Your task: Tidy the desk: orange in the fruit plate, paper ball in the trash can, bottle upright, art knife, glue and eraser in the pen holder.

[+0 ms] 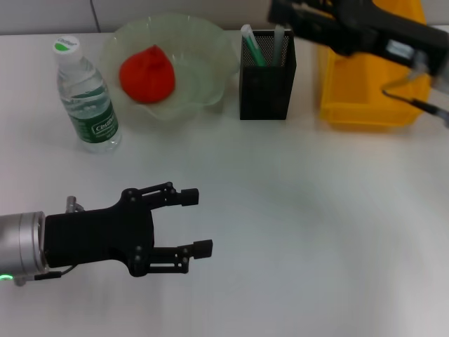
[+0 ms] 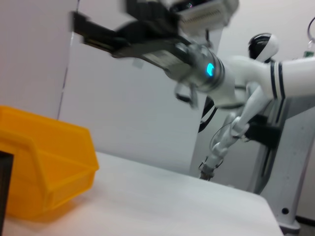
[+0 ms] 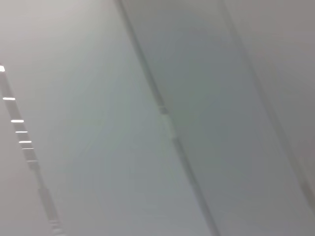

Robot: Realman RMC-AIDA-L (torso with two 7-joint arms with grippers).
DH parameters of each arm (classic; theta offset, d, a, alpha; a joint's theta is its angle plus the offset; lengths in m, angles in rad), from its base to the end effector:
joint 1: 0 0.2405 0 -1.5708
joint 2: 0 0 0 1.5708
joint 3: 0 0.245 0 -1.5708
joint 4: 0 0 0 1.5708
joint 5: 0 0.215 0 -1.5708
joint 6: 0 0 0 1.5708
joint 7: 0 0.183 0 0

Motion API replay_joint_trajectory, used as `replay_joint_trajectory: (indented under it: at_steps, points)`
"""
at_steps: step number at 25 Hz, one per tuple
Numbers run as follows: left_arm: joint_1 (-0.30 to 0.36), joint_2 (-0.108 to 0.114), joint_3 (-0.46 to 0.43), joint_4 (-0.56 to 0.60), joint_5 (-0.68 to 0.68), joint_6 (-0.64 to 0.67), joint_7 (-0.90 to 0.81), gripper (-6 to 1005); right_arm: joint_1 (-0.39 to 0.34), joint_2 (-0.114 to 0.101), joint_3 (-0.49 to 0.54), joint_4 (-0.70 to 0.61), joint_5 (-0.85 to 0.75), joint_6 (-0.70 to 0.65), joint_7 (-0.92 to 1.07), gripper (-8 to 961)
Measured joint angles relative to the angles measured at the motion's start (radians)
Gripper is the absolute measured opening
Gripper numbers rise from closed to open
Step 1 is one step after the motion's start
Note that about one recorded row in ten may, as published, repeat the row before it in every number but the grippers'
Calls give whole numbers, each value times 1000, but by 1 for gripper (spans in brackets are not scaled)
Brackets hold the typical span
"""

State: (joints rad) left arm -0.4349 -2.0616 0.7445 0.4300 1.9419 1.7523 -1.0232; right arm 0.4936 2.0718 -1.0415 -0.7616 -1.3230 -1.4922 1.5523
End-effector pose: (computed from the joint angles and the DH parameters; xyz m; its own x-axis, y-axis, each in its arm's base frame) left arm -0.2499 0.2645 -0.0553 0.7665 0.2280 0.6005 0.2895 -0.9572 -0.0061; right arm 0.1495 0.3687 0.0085 0.5144 -0.2588 -0.8175 -0.4724 -0.8812 -0.0183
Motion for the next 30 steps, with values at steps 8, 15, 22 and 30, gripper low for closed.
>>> replay_joint_trajectory:
  at_steps: [8,15,22,30]
  points:
    - [-36,-1,-9,-40,-13,16,-31,846,-118,-8,7,113,-122,-216,-198,786]
    - [-32,5,-10,-33,-11,-26,-24,846,-86,-19,12,255,-320,-188,-394,808]
    - [-26,12,-2,-33,-3,-42,-16,846,-88,-16,4,278,-350,-154,-428,808]
    - [-18,18,-2,-31,-2,-40,-16,846,-84,-11,4,286,-360,-155,-439,808]
